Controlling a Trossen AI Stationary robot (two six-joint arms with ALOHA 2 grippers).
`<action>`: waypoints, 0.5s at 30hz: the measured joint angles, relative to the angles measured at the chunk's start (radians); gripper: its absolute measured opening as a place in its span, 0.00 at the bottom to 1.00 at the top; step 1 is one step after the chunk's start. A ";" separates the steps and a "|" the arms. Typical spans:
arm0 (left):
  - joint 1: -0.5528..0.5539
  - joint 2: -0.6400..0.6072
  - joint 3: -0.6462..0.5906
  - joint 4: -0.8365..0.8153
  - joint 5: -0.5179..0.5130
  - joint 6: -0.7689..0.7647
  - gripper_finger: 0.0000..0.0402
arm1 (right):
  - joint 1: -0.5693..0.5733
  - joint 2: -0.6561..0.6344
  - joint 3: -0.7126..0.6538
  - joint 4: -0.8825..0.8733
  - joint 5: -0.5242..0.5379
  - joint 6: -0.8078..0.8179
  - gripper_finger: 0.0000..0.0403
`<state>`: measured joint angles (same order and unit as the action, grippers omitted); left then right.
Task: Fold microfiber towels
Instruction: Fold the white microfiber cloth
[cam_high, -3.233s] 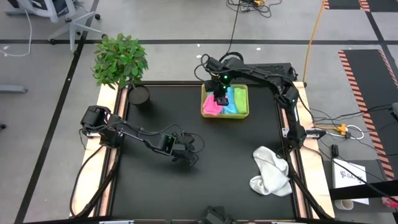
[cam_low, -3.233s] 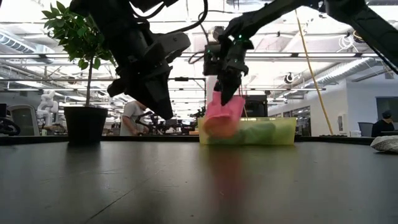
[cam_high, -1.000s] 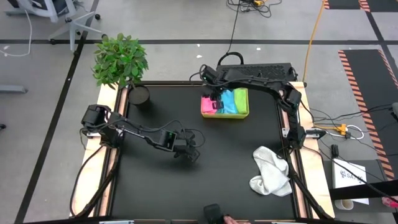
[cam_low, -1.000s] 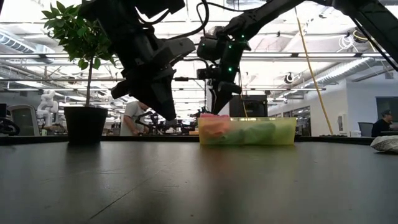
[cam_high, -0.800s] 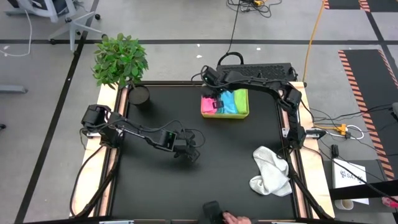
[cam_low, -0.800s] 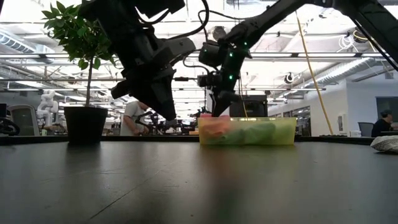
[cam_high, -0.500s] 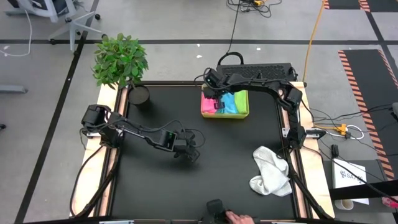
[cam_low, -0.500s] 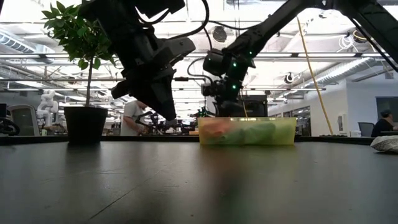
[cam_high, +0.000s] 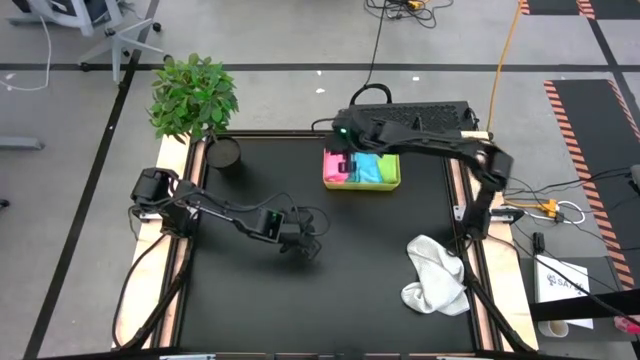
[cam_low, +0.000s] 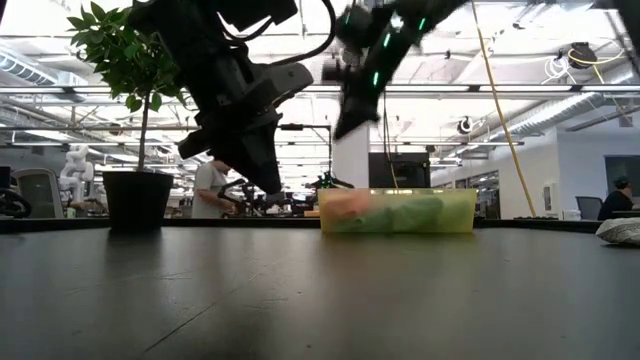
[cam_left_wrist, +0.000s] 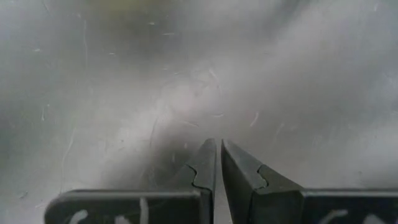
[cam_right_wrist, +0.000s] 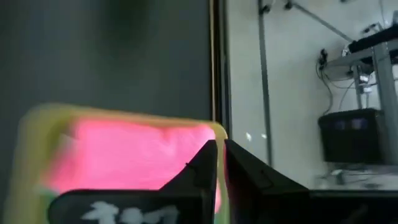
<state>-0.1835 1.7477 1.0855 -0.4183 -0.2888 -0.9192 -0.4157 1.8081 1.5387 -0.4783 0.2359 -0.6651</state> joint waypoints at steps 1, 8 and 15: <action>0.003 0.000 0.000 0.001 0.000 0.000 0.06 | 0.017 -0.040 0.000 -0.024 -0.001 0.061 0.05; 0.015 0.000 0.000 0.008 -0.001 0.031 0.06 | 0.135 -0.326 0.003 -0.376 -0.004 0.421 0.04; 0.015 0.000 0.000 0.009 0.000 0.051 0.06 | 0.295 -0.536 -0.027 -0.776 -0.029 0.879 0.00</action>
<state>-0.1684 1.7477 1.0855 -0.4093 -0.2892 -0.8682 -0.1202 1.2720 1.5121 -1.2538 0.2068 0.2140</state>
